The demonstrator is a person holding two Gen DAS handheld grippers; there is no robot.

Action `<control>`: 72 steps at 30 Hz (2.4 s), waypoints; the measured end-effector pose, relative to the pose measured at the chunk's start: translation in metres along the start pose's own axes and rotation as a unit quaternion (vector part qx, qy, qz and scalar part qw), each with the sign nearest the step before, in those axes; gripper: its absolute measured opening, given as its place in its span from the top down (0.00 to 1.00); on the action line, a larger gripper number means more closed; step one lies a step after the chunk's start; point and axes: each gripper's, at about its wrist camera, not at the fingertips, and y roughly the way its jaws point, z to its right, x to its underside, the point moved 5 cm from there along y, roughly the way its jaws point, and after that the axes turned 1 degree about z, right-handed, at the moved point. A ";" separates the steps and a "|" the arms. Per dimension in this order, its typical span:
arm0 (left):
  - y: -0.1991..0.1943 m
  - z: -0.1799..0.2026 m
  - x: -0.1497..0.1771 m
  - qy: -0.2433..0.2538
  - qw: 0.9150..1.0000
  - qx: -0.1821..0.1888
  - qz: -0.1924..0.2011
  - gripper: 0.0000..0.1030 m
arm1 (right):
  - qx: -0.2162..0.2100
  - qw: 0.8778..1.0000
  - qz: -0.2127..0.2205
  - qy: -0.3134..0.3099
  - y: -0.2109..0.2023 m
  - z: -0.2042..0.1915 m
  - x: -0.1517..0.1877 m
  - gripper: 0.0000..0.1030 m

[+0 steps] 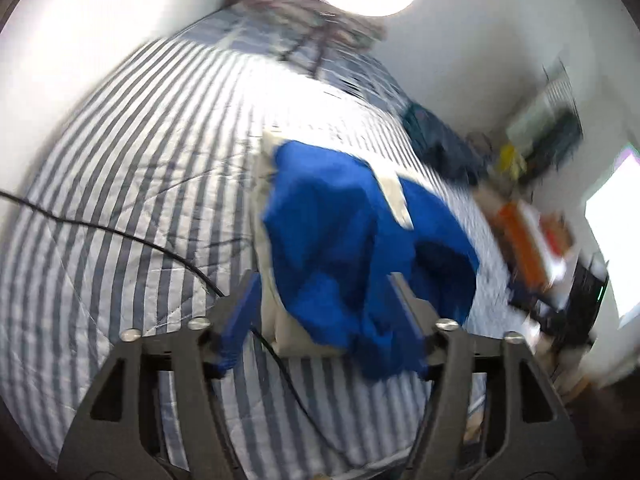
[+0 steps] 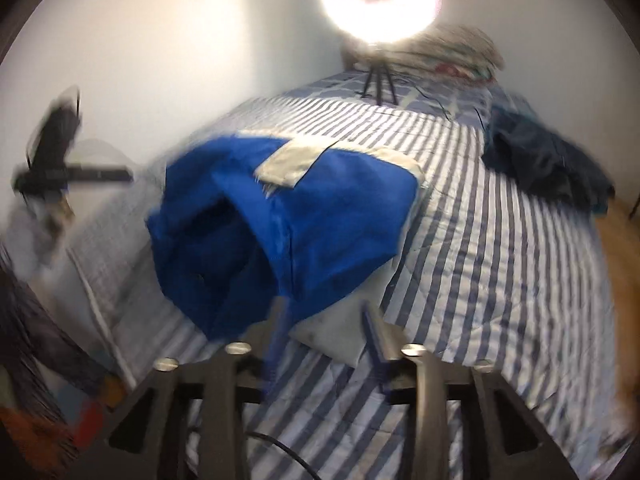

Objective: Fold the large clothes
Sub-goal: 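Lift the collar with both grippers and fold it over onto the hem, then pinch and smooth the folded blue bundle with both grippers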

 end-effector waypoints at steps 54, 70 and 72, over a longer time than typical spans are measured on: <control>0.114 0.078 0.038 0.075 0.990 -0.020 -0.119 0.79 | -0.133 0.986 -0.096 -0.039 0.096 -0.076 -0.029 0.81; 0.114 0.082 0.035 0.079 0.989 -0.014 -0.123 0.79 | -0.044 0.995 -0.091 -0.019 0.143 -0.029 -0.068 0.83; 0.102 0.082 0.022 0.067 0.992 0.003 -0.109 0.79 | -0.051 0.996 -0.064 -0.019 0.124 -0.028 -0.080 0.81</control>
